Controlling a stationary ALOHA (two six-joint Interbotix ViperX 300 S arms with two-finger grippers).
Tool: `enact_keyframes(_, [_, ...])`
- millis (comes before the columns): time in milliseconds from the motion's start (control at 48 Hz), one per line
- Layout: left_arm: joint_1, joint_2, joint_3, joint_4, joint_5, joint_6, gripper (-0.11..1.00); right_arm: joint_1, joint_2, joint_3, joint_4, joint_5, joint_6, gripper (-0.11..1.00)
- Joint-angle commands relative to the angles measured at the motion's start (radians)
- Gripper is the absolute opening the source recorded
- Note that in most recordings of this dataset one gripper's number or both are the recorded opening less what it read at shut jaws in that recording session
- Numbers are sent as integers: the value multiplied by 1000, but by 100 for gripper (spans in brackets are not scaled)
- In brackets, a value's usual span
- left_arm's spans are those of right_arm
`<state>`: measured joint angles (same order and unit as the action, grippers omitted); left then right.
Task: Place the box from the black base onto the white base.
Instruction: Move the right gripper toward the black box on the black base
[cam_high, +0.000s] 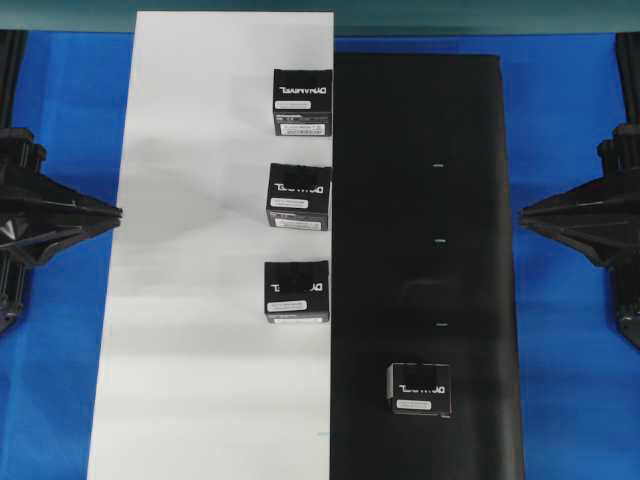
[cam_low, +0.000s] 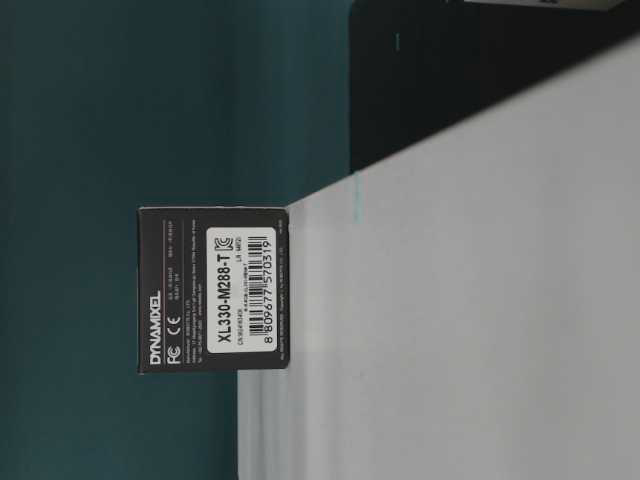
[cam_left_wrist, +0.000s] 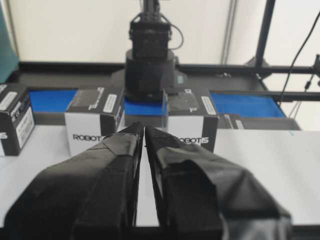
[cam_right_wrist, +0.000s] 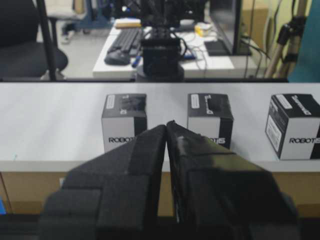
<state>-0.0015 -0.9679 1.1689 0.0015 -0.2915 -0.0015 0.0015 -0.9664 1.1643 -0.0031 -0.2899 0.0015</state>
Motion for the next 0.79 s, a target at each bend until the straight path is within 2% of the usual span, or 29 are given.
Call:
enact_keyframes(0, [-14, 6, -46, 12, -5, -34, 14, 34, 6, -25, 9, 2, 15, 14])
enact_keyframes(83, [-9, 6, -63, 12, 21, -55, 6, 74, 15, -63, 37, 126, 31, 22])
enact_keyframes(208, [-12, 2, -72, 12, 121, -66, -2, 117, 28, -132, 67, 390, 101, 8])
enact_keyframes(292, [-15, -2, -84, 14, 173, -67, -2, 120, 44, -155, 67, 495, 156, 5])
enact_keyframes(396, [-20, -5, -115, 12, 235, -67, -2, 121, 74, -176, 67, 584, 212, 5])
enact_keyframes(521, [-21, -5, -135, 12, 285, -66, -2, 166, 137, -207, 67, 663, 259, 5])
enact_keyframes(771, [-35, -5, -149, 14, 299, -66, -2, 262, 321, -319, 66, 793, 272, 5])
